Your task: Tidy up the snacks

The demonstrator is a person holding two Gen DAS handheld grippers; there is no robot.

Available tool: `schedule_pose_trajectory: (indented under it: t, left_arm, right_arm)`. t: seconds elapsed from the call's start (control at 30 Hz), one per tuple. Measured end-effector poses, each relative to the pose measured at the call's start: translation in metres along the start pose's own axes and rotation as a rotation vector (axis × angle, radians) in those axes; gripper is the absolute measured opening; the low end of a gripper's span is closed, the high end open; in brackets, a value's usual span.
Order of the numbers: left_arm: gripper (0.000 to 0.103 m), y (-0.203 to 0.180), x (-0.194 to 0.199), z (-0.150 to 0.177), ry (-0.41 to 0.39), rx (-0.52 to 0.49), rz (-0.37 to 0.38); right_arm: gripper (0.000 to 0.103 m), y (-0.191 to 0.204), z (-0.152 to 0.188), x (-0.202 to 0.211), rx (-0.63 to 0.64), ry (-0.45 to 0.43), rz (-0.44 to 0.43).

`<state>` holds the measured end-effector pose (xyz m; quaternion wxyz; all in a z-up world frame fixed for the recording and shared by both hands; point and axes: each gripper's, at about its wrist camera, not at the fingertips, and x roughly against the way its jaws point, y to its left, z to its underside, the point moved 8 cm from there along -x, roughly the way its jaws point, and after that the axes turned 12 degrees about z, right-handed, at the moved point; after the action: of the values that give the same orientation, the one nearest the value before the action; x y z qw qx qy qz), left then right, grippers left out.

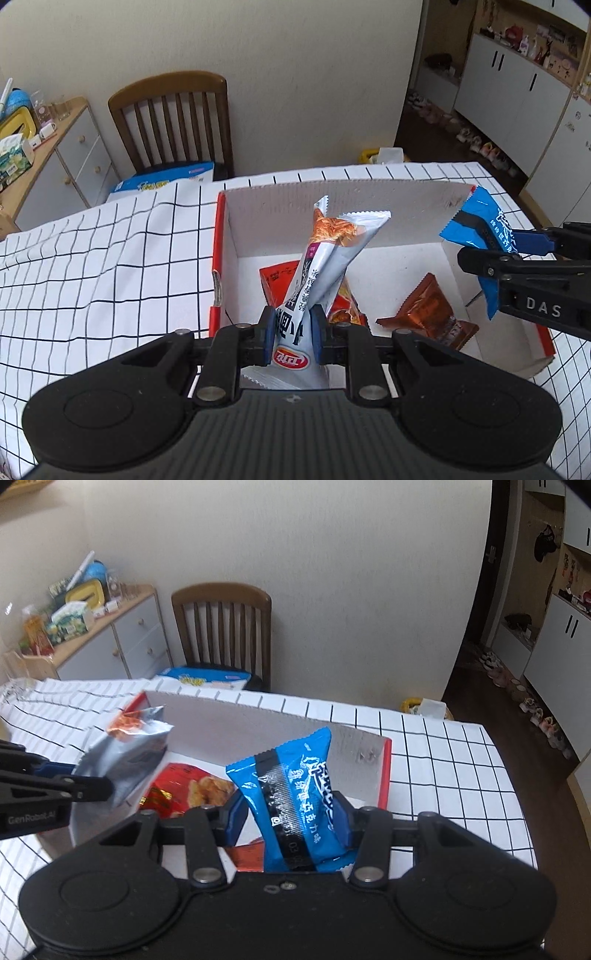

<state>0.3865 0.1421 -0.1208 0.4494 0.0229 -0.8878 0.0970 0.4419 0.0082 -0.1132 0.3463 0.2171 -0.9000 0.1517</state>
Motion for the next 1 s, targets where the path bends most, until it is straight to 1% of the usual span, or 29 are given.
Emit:
schedule_pose_trajectory:
  t: [0.17,0.43,0.6,0.7,0.83,1.0]
  left_arm:
    - [0.019,0.004,-0.016,0.001,0.030,-0.013,-0.032]
    - [0.019,0.002,-0.036,0.001,0.065,-0.031,-0.060]
    - [0.019,0.001,-0.042,0.001,0.068,-0.029,-0.061]
    - [0.019,-0.001,-0.046,0.001,0.073,-0.041,-0.060]
    - [0.019,-0.004,-0.050,0.006,0.089,-0.075,-0.079]
    - [0.019,-0.003,-0.052,0.011,0.096,-0.075,-0.084]
  right_arm:
    - [0.046,0.005,0.004,-0.020,0.015,0.034,0.018]
    - [0.046,0.008,0.004,-0.043,0.029,0.065,0.039]
    - [0.046,0.013,0.006,-0.050,0.045,0.074,0.038]
    - [0.046,0.017,0.007,-0.056,0.061,0.079,0.045]
    - [0.047,0.019,0.012,-0.058,0.065,0.091,0.035]
    - [0.048,0.021,0.017,-0.060,0.072,0.096,0.040]
